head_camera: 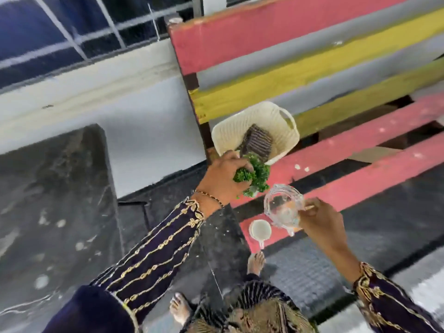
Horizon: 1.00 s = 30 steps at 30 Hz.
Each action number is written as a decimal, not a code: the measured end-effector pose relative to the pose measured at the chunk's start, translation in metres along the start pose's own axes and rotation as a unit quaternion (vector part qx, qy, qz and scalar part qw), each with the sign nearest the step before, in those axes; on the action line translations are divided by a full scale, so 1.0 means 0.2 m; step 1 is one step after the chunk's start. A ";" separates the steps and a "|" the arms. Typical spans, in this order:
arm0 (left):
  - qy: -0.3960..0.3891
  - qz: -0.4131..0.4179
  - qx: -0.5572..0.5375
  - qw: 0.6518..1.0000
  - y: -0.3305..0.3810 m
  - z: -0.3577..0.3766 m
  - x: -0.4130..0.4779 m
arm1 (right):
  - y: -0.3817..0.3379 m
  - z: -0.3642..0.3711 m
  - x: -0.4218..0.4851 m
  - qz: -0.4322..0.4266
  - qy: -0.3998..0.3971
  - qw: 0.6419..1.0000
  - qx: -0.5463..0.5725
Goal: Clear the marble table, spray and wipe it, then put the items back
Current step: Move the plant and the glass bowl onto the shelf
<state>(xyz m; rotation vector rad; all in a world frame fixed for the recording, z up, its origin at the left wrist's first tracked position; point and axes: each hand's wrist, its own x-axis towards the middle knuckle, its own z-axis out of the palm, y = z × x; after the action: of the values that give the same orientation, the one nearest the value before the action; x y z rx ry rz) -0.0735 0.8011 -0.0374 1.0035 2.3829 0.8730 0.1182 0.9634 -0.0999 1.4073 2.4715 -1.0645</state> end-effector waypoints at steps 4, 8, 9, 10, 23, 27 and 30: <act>-0.068 0.016 0.014 0.997 0.10 0.42 0.28 | 0.32 -0.05 0.19 0.055 0.036 0.998 0.014; -0.101 0.030 0.029 0.994 0.12 0.76 0.55 | 0.58 -0.04 0.41 0.105 0.066 0.992 0.009; -0.104 0.031 0.034 0.993 0.11 0.82 0.62 | 0.63 -0.04 0.47 0.117 0.069 0.991 0.008; -0.105 0.034 0.040 0.993 0.11 0.88 0.69 | 0.67 -0.03 0.52 0.130 0.072 0.989 0.008; -0.047 0.057 0.092 0.993 0.06 1.27 1.16 | 0.92 0.05 0.92 0.225 0.070 0.971 0.033; -0.053 0.053 0.061 0.995 0.03 1.31 1.18 | 0.94 0.08 0.96 0.234 0.059 0.970 0.034; -0.077 0.063 0.059 0.993 0.03 1.31 1.19 | 0.94 0.08 0.97 0.237 0.056 0.969 0.039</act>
<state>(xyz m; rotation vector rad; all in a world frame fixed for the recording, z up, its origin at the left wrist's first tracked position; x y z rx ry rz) -0.0767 1.0838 -0.2516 1.2339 2.2825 0.6761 0.1532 1.1530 -0.2887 1.9938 2.0079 -1.0010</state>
